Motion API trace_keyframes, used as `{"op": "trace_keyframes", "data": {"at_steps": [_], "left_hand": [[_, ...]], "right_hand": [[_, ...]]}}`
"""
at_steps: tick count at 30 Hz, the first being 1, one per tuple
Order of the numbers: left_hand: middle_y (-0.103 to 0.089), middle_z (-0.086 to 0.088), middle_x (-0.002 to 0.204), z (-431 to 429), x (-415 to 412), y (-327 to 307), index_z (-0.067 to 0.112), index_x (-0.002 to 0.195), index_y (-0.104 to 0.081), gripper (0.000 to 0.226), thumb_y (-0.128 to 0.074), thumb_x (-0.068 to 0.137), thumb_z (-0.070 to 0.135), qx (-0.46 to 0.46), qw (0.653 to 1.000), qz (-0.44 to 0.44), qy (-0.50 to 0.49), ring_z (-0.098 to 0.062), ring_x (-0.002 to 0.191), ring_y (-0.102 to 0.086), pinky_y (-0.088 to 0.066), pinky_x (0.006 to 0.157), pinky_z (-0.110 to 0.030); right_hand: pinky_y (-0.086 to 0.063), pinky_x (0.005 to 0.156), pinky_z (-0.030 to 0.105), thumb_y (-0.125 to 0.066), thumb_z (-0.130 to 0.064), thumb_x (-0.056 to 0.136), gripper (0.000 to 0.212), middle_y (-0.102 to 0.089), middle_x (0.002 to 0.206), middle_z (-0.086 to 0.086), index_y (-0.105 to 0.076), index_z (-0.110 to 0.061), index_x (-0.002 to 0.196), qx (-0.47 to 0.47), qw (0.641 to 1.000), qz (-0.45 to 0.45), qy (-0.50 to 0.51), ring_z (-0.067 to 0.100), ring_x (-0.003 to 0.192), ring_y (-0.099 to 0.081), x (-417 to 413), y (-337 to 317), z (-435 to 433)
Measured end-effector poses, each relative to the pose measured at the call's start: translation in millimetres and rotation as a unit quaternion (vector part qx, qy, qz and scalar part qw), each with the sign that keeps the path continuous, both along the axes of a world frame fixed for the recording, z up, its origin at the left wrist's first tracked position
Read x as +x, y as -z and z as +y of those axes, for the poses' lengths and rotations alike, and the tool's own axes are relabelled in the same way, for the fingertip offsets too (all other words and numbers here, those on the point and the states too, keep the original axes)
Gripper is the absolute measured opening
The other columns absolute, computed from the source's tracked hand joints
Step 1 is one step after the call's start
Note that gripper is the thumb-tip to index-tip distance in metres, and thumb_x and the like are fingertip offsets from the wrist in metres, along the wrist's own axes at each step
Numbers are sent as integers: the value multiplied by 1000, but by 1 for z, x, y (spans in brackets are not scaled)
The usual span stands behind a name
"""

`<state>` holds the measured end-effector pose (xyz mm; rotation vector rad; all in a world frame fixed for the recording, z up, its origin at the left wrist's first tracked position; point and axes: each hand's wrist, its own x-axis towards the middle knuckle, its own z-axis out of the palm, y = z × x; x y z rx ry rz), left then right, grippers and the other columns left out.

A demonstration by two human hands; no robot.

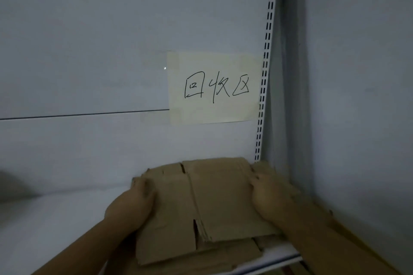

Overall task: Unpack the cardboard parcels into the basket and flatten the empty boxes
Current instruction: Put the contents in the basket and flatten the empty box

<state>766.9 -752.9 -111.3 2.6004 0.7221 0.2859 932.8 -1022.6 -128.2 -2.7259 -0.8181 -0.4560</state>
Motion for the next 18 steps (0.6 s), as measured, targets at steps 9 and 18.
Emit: {"op": "trace_keyframes", "data": {"at_steps": [9, 18], "left_hand": [[-63, -3, 117, -18, 11, -4, 23, 147, -14, 52, -10, 99, 45, 208, 972, 90, -67, -19, 102, -62, -47, 86, -33], [-62, -1, 118, -23, -9, -33, 19, 131, -45, 40, -27, 98, 33, 259, 955, 125, -71, -20, 105, -60, -48, 90, -35]], "right_hand": [[-45, 83, 27, -36, -29, 94, 37, -63, 122, -5, -62, -24, 119, 31, 990, -2, -140, 14, 97, -59, 13, 14, -4], [-27, 111, 37, -30, -89, 66, 111, -7, 159, 3, -28, -12, 145, -68, 975, 190, -90, 21, 141, -22, -9, -16, 8]]}}
